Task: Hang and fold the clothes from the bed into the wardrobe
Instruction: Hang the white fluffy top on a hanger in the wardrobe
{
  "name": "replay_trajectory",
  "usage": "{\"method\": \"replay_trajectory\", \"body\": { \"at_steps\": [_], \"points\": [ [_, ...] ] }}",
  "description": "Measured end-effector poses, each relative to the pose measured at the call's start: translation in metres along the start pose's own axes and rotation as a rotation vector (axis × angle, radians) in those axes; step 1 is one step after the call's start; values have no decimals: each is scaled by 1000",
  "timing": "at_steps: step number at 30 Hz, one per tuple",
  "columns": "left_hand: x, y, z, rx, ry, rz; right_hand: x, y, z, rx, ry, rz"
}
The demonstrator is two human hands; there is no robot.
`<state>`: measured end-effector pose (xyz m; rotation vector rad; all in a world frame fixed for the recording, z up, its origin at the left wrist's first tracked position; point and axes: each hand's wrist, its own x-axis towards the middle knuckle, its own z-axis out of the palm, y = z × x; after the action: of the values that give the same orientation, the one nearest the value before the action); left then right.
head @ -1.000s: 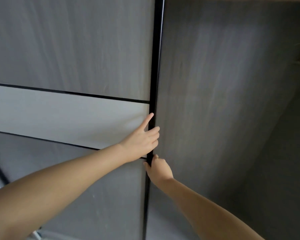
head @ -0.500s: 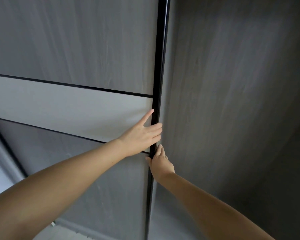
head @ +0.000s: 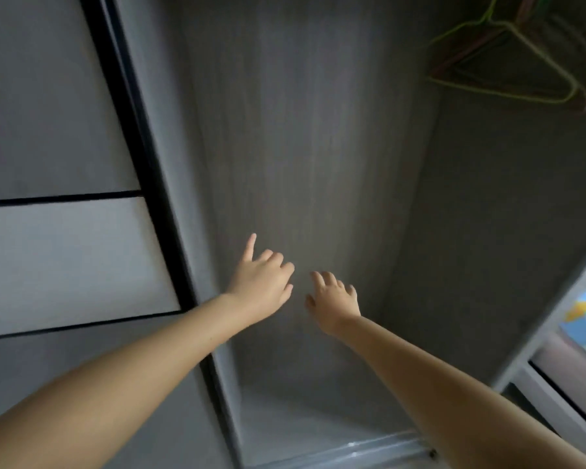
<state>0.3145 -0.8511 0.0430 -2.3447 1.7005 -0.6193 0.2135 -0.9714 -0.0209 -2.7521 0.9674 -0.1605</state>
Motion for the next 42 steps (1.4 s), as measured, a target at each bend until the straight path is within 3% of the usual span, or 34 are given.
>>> {"method": "replay_trajectory", "body": {
  "at_steps": [5,11,19,29,37,42],
  "points": [
    [66,83,6,-351,-86,62,-55,99,-27,-22,87,308],
    [88,215,-14,-467,-133,339,-173,192,-46,-63,130,643],
    [37,386,-98,-608,-39,797,-367,238,-75,-63,222,1008],
    [-148,560,-207,-671,62,1293,-627,203,-76,-159,383,1410],
    [-332,623,-279,-655,87,1768,-803,109,-57,-127,466,1834],
    [-422,626,-298,-686,-43,2009,-870,45,-49,-60,530,2069]
  ]
}}
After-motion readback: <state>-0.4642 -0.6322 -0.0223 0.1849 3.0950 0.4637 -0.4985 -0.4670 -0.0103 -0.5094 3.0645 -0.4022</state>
